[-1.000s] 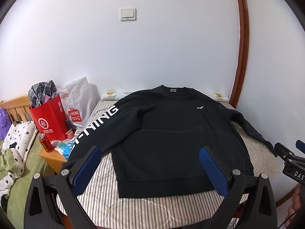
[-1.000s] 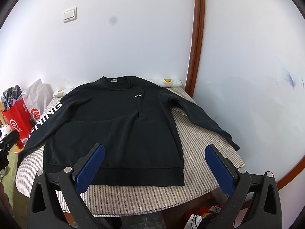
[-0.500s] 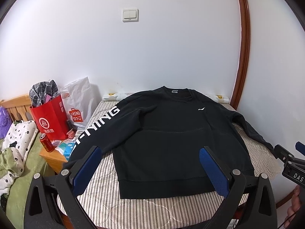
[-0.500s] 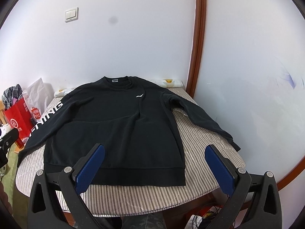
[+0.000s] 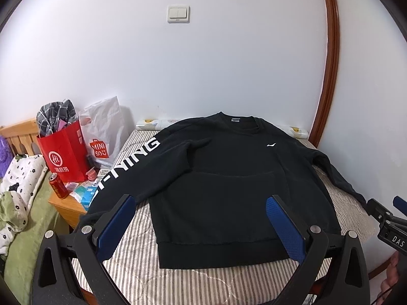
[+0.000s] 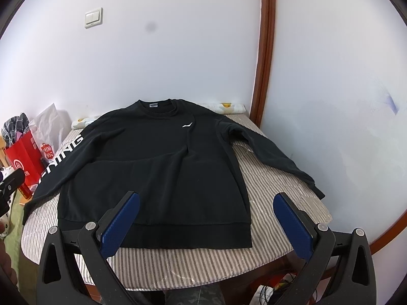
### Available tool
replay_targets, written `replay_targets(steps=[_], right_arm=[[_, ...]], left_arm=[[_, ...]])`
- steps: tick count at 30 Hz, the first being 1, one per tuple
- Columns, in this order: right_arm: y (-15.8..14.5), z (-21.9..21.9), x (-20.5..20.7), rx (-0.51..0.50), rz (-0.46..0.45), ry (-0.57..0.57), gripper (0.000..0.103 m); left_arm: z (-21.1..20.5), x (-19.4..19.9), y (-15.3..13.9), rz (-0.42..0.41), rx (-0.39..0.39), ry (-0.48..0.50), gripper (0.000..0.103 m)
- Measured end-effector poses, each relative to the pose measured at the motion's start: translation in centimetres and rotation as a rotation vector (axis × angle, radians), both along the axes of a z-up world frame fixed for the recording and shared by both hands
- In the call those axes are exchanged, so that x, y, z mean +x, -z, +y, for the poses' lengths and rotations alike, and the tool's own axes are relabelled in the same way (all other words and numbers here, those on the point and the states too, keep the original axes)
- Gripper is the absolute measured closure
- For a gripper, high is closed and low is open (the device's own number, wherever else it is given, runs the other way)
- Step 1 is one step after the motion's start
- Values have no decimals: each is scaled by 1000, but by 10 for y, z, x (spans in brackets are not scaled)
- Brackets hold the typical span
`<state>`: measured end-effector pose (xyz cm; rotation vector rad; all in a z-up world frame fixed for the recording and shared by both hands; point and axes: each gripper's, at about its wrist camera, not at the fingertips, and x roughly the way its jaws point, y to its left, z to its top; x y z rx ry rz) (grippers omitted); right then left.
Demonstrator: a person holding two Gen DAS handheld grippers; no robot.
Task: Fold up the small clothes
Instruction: 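Grasp the lettered sleeve with the left tool and fold it across the body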
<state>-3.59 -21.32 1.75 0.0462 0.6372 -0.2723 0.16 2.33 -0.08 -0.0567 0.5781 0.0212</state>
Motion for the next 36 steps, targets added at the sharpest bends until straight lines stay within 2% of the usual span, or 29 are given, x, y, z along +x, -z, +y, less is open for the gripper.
replay_targets(steps=[9, 13, 21, 24, 29, 34, 36], right_arm=[[22, -5, 34, 26, 47, 8, 0], [37, -17, 48, 71, 38, 27, 0], [81, -20, 85, 26, 137, 48, 0], [95, -21, 90, 31, 142, 63, 1], [113, -30, 98, 91, 159, 104, 1], [125, -32, 109, 62, 208, 134, 1], [128, -33, 117, 48, 228, 138, 1]], left_arm=[[23, 32, 29, 74, -60, -28, 0], [39, 50, 58, 132, -81, -68, 0], [87, 75, 114, 243, -159, -178, 6], [117, 80, 134, 270, -234, -239, 9], [157, 84, 158, 252, -358, -308, 21], [186, 95, 179, 230, -446, -370, 22], [193, 97, 181, 191, -471, -386, 23]])
